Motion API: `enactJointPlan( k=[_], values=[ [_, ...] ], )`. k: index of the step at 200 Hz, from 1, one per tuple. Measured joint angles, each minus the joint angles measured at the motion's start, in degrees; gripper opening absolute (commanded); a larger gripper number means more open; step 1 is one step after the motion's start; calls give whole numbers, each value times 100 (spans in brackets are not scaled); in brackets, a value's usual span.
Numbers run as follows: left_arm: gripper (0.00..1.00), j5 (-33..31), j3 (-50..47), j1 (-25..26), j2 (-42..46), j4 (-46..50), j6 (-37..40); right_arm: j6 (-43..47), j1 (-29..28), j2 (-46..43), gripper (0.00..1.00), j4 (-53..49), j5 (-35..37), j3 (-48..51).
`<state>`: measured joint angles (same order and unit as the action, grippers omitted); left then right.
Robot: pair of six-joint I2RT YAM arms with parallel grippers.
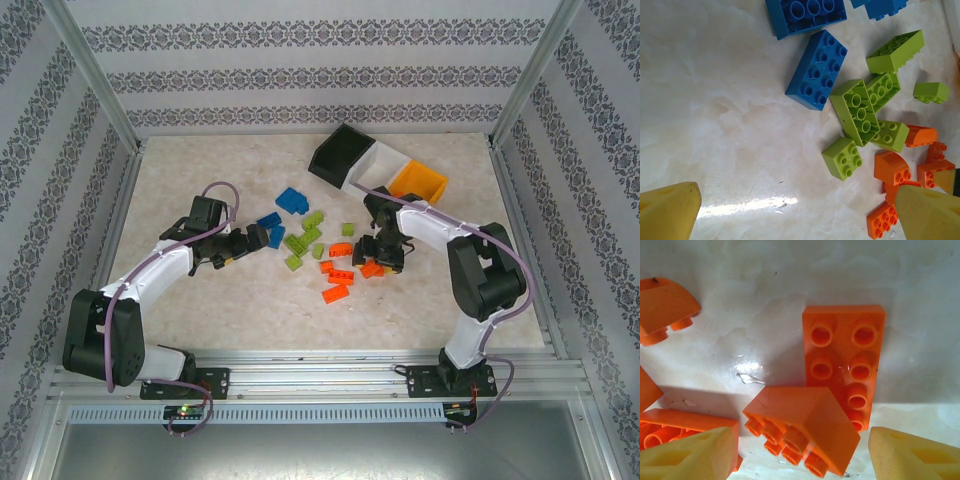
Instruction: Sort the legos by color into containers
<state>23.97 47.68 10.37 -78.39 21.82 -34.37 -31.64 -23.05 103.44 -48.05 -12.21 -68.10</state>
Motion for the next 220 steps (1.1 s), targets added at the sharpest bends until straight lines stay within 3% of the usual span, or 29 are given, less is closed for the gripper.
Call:
enactJointPlan(
  k=[35, 130, 220],
  values=[
    [100, 0, 0, 0, 0, 0, -44, 39, -11, 138, 76, -39, 68, -142],
    [100, 0, -109, 0, 0, -31, -66, 103, -85, 496, 65, -212, 267, -452],
    [100, 0, -116, 0, 0, -50, -68, 208, -83, 433, 47, -393, 599, -446]
  ],
)
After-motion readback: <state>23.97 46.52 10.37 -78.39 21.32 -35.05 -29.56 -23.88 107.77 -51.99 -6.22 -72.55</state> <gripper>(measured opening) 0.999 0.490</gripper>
